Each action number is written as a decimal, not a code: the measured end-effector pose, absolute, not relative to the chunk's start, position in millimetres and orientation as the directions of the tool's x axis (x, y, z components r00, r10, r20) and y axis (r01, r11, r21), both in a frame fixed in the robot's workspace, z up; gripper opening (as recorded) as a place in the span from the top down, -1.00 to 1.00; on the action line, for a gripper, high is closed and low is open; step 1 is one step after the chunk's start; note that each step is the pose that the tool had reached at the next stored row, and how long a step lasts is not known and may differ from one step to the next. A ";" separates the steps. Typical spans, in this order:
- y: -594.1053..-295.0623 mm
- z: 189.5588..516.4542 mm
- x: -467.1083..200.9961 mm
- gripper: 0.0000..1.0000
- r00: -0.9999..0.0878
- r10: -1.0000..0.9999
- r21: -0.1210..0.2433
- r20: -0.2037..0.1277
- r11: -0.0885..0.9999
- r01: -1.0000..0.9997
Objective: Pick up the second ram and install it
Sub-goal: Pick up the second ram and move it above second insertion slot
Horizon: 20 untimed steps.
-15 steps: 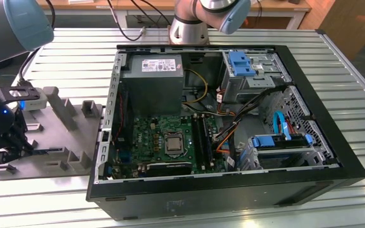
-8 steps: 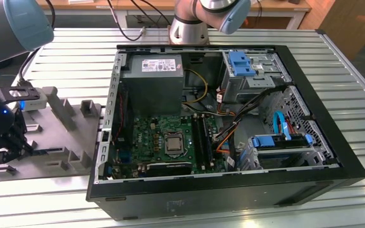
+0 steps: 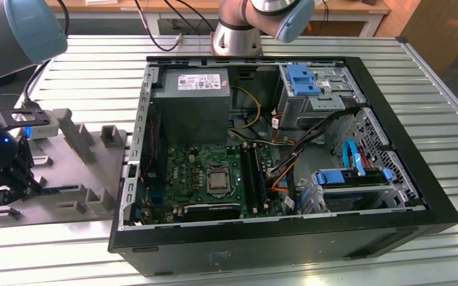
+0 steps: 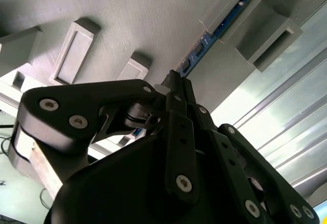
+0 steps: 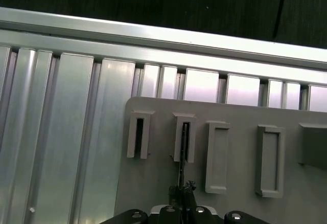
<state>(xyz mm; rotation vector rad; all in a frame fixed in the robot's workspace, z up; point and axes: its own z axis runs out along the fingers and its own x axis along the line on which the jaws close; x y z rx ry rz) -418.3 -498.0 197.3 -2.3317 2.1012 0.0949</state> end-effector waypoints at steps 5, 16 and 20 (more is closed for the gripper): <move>-498.0 197.3 -418.3 0.74 0.102 -0.994 0.039 -0.046 -0.104 -0.994; -498.1 197.2 -418.3 0.74 0.077 -0.996 0.039 -0.046 -0.078 -0.996; -498.1 197.2 -418.3 0.74 0.076 -0.996 0.040 -0.046 -0.078 -0.996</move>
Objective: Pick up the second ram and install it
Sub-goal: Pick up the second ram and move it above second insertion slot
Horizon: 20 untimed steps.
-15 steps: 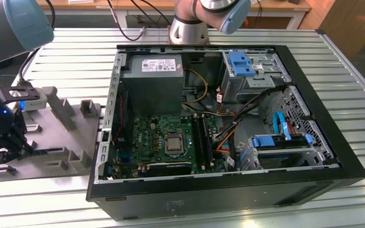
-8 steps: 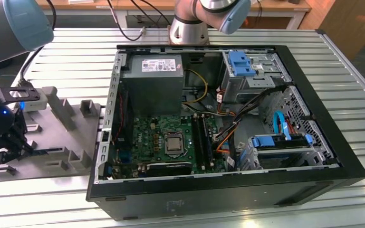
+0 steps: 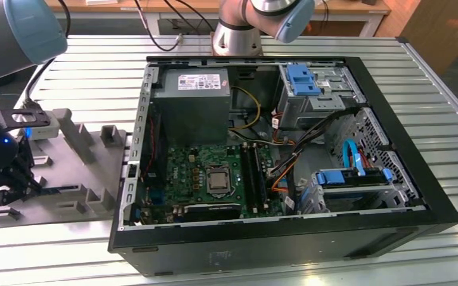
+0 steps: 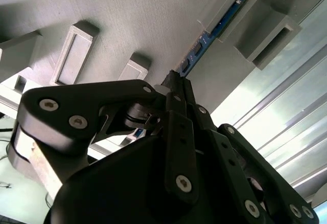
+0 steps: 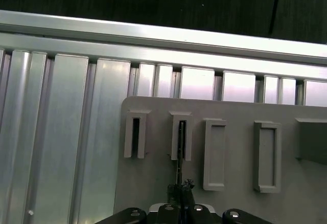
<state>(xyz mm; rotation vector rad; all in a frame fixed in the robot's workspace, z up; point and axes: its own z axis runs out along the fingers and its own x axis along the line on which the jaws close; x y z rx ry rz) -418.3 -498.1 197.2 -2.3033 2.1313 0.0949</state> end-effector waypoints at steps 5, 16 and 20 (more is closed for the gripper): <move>-498.0 197.0 -418.3 0.74 0.048 -0.998 0.040 -0.046 -0.049 -0.998; -498.1 197.0 -418.3 0.74 0.046 -0.998 0.039 -0.046 -0.048 -0.998; -498.1 198.8 -418.3 0.74 0.046 -0.998 0.039 -0.046 -0.048 -0.998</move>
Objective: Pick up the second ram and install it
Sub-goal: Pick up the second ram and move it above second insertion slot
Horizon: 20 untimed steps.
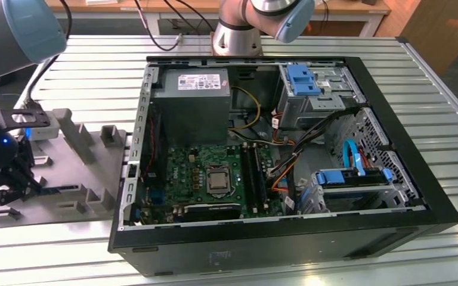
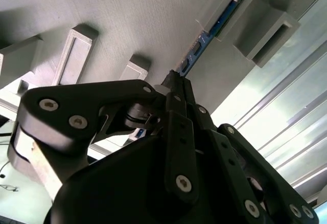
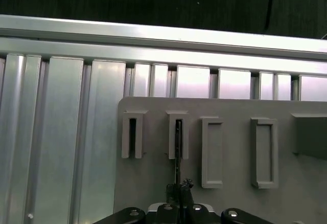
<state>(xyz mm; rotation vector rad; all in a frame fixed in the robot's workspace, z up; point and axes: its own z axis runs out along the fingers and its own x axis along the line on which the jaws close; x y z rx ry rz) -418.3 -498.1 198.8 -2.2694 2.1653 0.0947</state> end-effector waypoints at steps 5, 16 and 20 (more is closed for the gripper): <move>-498.0 202.2 -418.2 0.74 0.043 -0.998 0.039 -0.046 -0.045 -0.998; -498.1 206.0 -418.3 0.74 0.040 -0.998 0.040 -0.046 -0.042 -0.998; -498.0 215.2 -418.3 0.74 0.040 -0.998 0.039 -0.046 -0.042 -0.998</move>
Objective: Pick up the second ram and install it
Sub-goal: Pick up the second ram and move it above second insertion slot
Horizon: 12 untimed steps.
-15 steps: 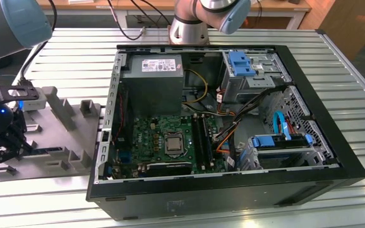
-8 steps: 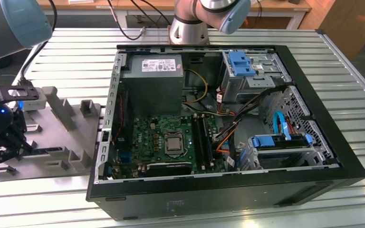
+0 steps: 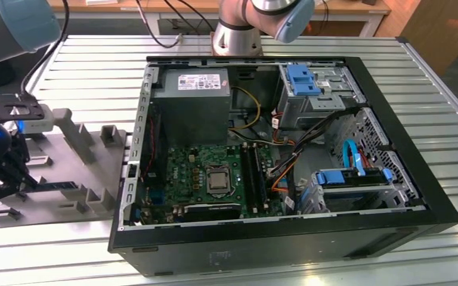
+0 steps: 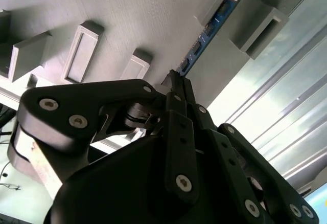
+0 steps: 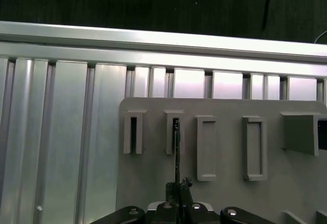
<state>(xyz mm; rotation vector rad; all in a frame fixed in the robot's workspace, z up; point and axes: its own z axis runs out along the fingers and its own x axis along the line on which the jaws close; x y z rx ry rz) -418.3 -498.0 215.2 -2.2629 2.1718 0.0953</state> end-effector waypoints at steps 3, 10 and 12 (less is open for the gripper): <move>-498.1 223.9 -418.3 0.74 0.040 -0.998 0.039 -0.047 -0.042 -0.998; -498.1 249.8 -418.3 0.74 0.040 -0.998 0.039 -0.051 -0.042 -0.998; -498.0 258.6 -418.3 0.74 0.040 -0.998 0.039 -0.051 -0.042 -0.998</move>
